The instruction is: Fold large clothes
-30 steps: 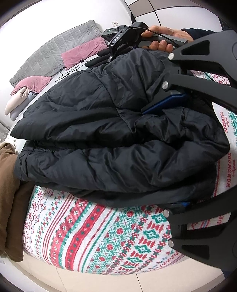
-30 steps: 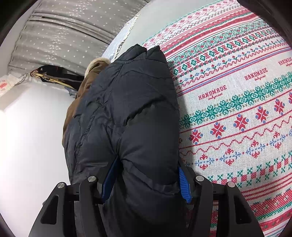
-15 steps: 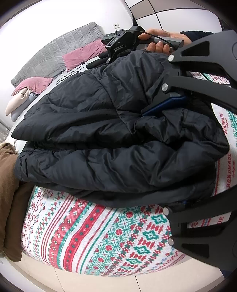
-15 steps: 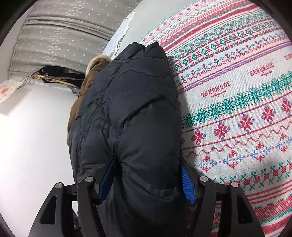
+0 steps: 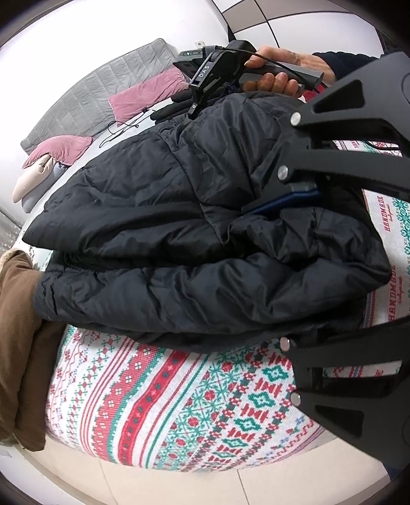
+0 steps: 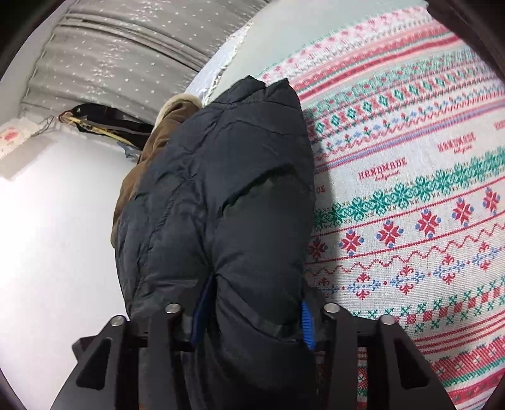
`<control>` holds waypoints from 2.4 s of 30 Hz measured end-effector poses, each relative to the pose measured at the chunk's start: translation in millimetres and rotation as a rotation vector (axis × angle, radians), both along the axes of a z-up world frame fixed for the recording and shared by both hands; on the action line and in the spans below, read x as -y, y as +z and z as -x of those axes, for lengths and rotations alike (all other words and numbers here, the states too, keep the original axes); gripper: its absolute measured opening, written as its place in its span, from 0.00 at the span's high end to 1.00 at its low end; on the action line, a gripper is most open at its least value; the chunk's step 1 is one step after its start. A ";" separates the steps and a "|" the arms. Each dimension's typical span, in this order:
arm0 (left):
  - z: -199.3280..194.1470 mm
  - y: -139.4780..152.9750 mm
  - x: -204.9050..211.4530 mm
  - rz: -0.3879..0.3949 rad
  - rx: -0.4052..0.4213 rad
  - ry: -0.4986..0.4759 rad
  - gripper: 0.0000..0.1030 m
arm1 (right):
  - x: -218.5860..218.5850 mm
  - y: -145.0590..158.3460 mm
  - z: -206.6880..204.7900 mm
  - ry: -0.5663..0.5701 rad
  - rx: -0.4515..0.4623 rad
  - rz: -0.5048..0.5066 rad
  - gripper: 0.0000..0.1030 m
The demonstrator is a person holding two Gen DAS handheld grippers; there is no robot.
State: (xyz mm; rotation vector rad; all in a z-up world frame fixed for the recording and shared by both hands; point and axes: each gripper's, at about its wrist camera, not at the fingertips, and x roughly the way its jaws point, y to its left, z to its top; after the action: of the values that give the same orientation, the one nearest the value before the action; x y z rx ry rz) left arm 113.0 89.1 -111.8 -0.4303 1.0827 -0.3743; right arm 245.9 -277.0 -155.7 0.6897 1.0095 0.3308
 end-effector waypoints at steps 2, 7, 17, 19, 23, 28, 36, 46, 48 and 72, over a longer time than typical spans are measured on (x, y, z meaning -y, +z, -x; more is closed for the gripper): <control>1.7 1.9 -0.7 -0.011 0.008 -0.003 0.53 | -6.8 6.0 2.8 0.001 0.024 0.043 0.63; 5.1 7.7 -2.7 -0.046 0.029 -0.003 0.63 | -21.9 20.0 10.4 -0.002 0.076 0.135 0.68; 4.6 15.0 8.4 -0.112 0.049 0.026 0.70 | -37.9 42.1 31.8 -0.009 0.169 0.278 0.72; 4.0 15.0 14.0 -0.122 0.056 0.033 0.70 | -33.3 42.9 35.0 -0.015 0.170 0.270 0.73; 0.2 11.2 25.4 -0.142 0.055 0.063 0.70 | -28.3 46.8 46.7 -0.023 0.199 0.300 0.74; -0.2 12.6 37.9 -0.179 0.025 0.085 0.70 | -37.0 53.9 53.7 -0.033 0.241 0.339 0.74; -6.4 -12.5 14.2 0.036 0.020 0.083 0.54 | -36.0 46.2 46.4 -0.037 0.210 0.331 0.74; -7.9 1.1 22.4 0.024 0.026 0.103 0.74 | -52.0 51.9 48.9 -0.025 0.234 0.416 0.74; -3.6 4.4 24.0 0.015 0.032 0.112 0.76 | -55.4 54.6 51.9 -0.025 0.247 0.434 0.74; 37.7 70.6 47.1 -0.114 0.246 0.033 0.80 | -9.0 93.4 86.3 -0.092 0.357 0.316 0.79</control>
State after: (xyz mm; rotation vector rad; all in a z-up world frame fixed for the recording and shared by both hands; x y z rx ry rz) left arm 75.3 42.0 -41.1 -0.2923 0.8516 -0.3249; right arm 159.7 -268.0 -62.3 0.3709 0.6666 0.1981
